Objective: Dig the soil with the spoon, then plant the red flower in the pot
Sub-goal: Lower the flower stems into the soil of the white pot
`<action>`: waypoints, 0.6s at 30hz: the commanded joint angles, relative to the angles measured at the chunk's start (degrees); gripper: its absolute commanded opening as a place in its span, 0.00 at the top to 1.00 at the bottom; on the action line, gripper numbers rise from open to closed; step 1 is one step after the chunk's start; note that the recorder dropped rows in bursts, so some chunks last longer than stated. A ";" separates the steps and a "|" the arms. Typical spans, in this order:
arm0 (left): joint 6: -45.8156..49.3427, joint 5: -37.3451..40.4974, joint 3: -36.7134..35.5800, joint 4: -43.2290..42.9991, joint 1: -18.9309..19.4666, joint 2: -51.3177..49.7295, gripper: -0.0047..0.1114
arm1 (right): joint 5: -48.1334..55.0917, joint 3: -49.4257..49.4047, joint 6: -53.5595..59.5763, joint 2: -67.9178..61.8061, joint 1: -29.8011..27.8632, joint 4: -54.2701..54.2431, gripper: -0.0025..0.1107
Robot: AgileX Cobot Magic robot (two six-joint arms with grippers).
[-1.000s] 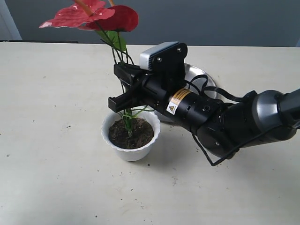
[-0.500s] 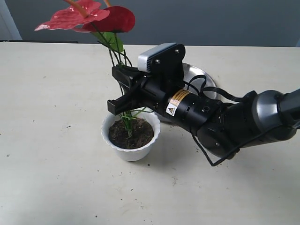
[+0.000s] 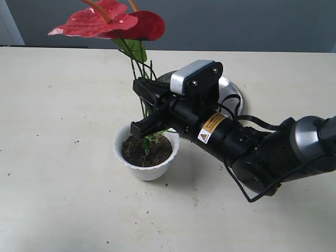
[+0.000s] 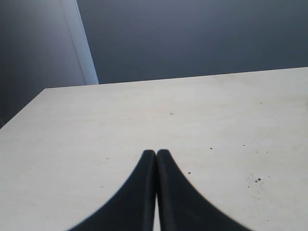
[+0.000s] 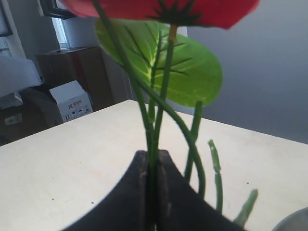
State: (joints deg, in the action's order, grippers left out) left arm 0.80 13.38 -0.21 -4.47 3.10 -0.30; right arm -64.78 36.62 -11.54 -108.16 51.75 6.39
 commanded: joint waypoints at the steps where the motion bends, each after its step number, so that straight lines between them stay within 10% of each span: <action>1: -0.22 -0.08 0.21 0.44 -0.41 0.30 0.96 | 12.97 -2.23 -0.74 -2.31 0.38 2.87 0.98; 18: -0.22 -0.08 0.21 0.44 -0.41 0.30 0.96 | 14.19 -2.01 -2.75 -2.31 0.38 5.57 0.98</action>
State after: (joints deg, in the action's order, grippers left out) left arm 0.80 13.38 -0.21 -4.47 3.10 -0.30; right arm -64.78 36.62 -13.00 -108.16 51.75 7.78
